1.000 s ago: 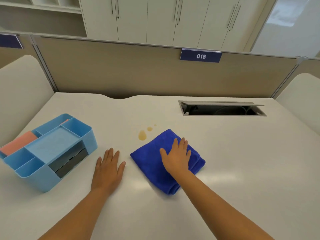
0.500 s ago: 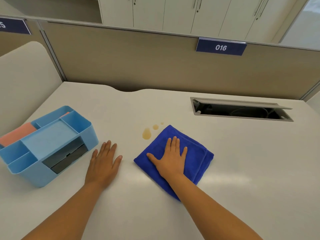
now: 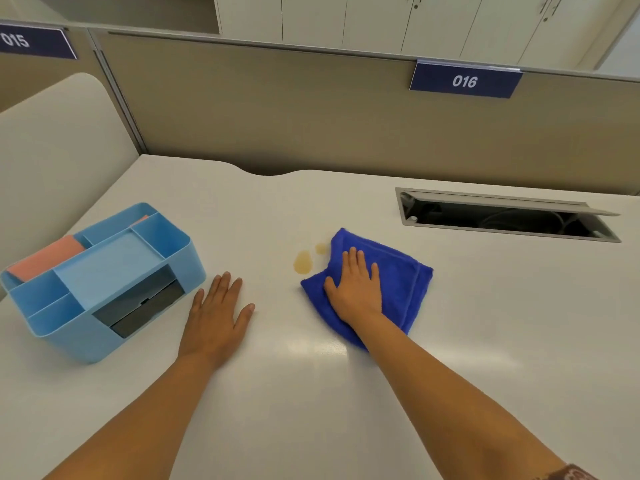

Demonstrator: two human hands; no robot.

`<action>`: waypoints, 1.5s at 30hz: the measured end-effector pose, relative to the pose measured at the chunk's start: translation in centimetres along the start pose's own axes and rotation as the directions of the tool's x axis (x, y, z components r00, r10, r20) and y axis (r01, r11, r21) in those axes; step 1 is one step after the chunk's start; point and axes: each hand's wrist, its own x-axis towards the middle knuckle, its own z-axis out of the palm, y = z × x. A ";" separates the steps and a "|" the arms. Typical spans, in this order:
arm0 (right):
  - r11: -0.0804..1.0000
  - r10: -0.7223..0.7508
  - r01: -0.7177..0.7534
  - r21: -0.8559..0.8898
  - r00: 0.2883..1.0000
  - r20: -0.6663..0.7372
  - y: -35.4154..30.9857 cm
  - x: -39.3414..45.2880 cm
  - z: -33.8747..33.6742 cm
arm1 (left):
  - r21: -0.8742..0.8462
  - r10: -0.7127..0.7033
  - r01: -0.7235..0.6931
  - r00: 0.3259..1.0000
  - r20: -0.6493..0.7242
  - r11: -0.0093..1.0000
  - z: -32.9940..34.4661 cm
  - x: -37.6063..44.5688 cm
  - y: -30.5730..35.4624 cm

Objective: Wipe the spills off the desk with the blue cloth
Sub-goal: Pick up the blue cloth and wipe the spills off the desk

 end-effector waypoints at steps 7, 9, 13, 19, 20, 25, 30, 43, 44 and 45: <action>0.991 -0.135 0.135 0.024 0.991 0.021 3.0 -5.7 1.0 | -0.071 -0.069 0.068 0.998 -0.016 0.995 -0.2 0.0 -0.1; 1.000 -0.024 0.024 0.015 1.000 -0.006 4.2 -4.1 0.4 | -0.076 -0.098 0.095 0.995 -0.033 0.993 -0.2 0.1 -0.2; 0.997 0.072 -0.072 -0.003 0.997 -0.027 3.7 0.7 -0.7 | -0.072 -0.106 0.104 0.994 -0.037 0.992 0.0 0.3 -0.2; 0.997 -0.076 0.077 -0.019 0.997 0.023 0.7 3.7 -0.2 | -0.094 -0.109 0.103 0.993 -0.052 0.990 -0.1 0.2 -0.1; 0.994 -0.110 0.110 -0.016 0.993 0.032 0.3 3.4 -0.1 | -0.102 -0.113 0.107 0.992 -0.055 0.989 -0.1 0.2 0.0; 0.960 -0.279 0.279 0.010 0.959 0.051 0.5 0.1 0.5 | -0.123 -0.120 0.112 0.991 -0.059 0.986 -0.3 0.5 0.0; 0.995 -0.084 0.085 0.050 0.996 -0.010 2.6 0.0 0.2 | -0.106 -0.115 0.108 0.992 -0.058 0.988 -0.2 0.5 -0.1; 0.918 -0.394 0.391 0.058 0.917 0.059 -0.2 -0.4 0.6 | -0.082 -0.124 0.120 0.991 -0.051 0.989 -0.2 0.4 0.0; 0.899 -0.431 0.423 0.115 0.900 0.060 0.5 -1.3 0.5 | -0.086 -0.123 0.118 0.991 -0.051 0.989 -0.2 0.4 0.0; 0.875 -0.455 0.434 0.216 0.888 0.060 1.1 -2.0 0.3 | -0.089 -0.123 0.118 0.991 -0.055 0.989 -0.2 0.3 0.0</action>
